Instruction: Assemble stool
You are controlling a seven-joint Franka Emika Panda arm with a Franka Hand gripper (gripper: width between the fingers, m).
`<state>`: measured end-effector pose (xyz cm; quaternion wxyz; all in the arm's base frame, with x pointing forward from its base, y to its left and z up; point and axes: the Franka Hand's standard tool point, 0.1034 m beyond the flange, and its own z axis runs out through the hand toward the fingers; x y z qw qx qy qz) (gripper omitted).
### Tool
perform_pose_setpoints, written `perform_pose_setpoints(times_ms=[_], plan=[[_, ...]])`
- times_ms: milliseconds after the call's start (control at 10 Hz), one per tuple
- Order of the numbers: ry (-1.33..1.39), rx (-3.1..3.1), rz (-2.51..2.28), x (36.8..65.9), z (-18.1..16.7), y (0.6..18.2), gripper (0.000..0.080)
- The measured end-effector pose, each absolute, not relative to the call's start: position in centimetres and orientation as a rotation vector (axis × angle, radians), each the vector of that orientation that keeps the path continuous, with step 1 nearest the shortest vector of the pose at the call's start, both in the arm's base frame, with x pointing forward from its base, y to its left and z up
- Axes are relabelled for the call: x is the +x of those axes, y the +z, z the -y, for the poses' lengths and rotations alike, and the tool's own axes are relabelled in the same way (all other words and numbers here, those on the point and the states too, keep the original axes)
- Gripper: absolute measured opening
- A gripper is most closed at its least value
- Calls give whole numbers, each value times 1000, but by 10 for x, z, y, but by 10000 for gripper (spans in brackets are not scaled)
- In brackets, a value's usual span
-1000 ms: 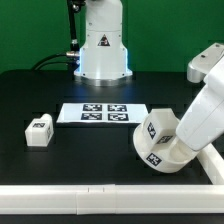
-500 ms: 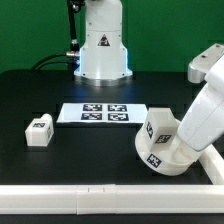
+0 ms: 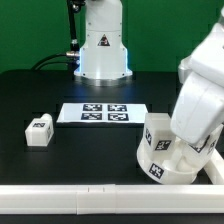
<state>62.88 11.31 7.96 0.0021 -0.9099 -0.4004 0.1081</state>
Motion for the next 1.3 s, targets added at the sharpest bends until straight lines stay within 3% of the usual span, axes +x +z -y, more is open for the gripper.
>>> perform_pose_setpoints(times_ms=[600,900,1300], plan=[[-224,-2826,1215,642,-90,79,334],[-223,-2842,1165,642,-90,79,334],[-182,-2997,197,643,-100,79,334]])
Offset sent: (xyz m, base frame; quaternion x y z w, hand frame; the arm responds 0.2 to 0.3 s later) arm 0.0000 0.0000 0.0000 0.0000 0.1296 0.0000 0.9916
